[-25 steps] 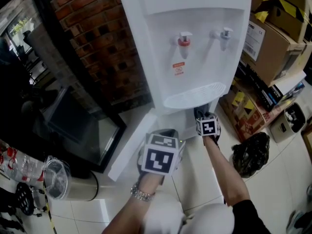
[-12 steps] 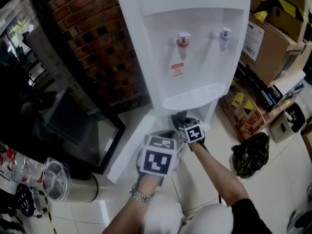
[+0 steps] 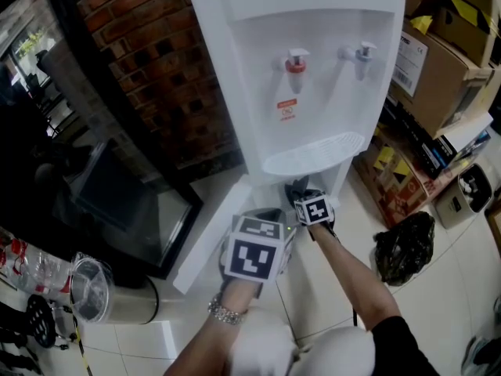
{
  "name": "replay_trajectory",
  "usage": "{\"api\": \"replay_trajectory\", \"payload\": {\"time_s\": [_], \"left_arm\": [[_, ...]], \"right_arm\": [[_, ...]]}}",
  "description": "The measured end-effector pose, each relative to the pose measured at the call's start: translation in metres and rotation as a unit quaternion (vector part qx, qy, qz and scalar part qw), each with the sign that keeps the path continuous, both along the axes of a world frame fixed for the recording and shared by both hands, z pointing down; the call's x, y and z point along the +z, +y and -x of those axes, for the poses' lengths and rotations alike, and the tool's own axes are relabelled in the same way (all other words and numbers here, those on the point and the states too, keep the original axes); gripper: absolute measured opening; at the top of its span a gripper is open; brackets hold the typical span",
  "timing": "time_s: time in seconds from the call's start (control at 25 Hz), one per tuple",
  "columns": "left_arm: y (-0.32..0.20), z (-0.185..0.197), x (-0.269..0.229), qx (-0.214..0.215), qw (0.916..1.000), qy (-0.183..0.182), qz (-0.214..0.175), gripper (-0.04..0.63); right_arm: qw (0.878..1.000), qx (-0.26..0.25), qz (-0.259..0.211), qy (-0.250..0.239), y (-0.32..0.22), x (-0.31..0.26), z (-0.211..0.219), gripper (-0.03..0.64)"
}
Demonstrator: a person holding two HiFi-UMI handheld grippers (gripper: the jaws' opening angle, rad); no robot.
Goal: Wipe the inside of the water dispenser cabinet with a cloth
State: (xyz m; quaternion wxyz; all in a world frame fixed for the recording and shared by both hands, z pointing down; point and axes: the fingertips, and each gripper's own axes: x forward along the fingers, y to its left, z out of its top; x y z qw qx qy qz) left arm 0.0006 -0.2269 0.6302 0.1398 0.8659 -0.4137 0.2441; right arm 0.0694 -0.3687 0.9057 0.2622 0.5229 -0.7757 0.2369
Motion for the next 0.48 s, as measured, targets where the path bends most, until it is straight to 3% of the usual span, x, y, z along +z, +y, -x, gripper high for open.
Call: {"api": "replay_trajectory", "payload": {"time_s": [0.24, 0.36, 0.48], "left_arm": [[0.0, -0.004, 0.0, 0.006, 1.0, 0.002, 0.001, 0.002], [0.001, -0.006, 0.002, 0.009, 1.0, 0.0, 0.003, 0.002], [0.0, -0.006, 0.004, 0.009, 1.0, -0.002, 0.004, 0.002]], "right_arm": [[0.996, 0.092, -0.001, 0.003, -0.005, -0.005, -0.072, 0.029], [0.996, 0.083, -0.017, 0.005, -0.005, -0.014, -0.06, 0.029], [0.999, 0.042, -0.034, 0.0, -0.004, -0.023, -0.021, 0.029]]}}
